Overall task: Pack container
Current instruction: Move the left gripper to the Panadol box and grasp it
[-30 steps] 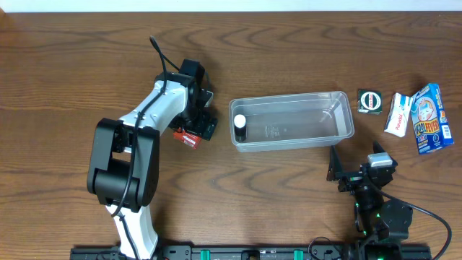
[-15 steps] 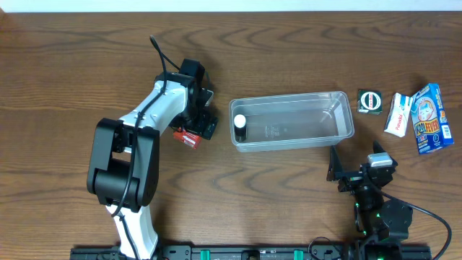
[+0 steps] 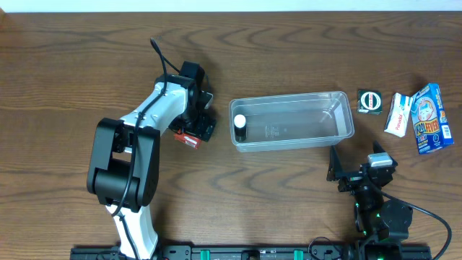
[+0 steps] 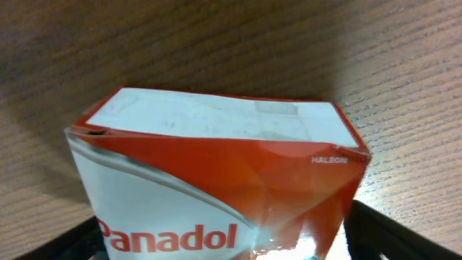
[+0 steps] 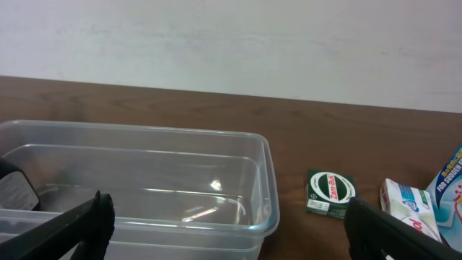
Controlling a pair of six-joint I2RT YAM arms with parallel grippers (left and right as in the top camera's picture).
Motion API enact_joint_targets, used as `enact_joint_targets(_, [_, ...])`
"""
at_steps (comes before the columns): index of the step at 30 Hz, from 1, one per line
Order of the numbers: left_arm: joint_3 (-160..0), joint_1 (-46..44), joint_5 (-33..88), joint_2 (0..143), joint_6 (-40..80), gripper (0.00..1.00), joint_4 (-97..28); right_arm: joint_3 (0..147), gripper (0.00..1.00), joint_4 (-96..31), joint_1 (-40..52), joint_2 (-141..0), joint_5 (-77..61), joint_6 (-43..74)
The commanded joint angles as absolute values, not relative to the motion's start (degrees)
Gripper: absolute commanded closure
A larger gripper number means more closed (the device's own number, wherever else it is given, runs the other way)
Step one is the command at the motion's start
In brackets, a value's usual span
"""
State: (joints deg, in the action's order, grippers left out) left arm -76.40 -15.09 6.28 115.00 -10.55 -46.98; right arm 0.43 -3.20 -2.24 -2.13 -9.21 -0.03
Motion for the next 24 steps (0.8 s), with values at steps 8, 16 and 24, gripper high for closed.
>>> enact_joint_targets(8, [-75.99,-14.79,6.85,115.61,-11.11,0.22,-46.98,0.32,0.01,-3.44,-3.03,-2.04,-9.45,-0.05])
enact_joint_targets(16, [-77.34,-14.79,6.85,115.50,-7.46,0.32,-47.07,0.32,0.01,-3.44,-3.03,-2.04,-9.45,-0.05])
enact_joint_targets(24, [-79.18,-14.79,6.85,112.79,-5.21,0.35,-47.31,0.32,0.01,-3.44,-3.03,-2.04,-9.47,-0.05])
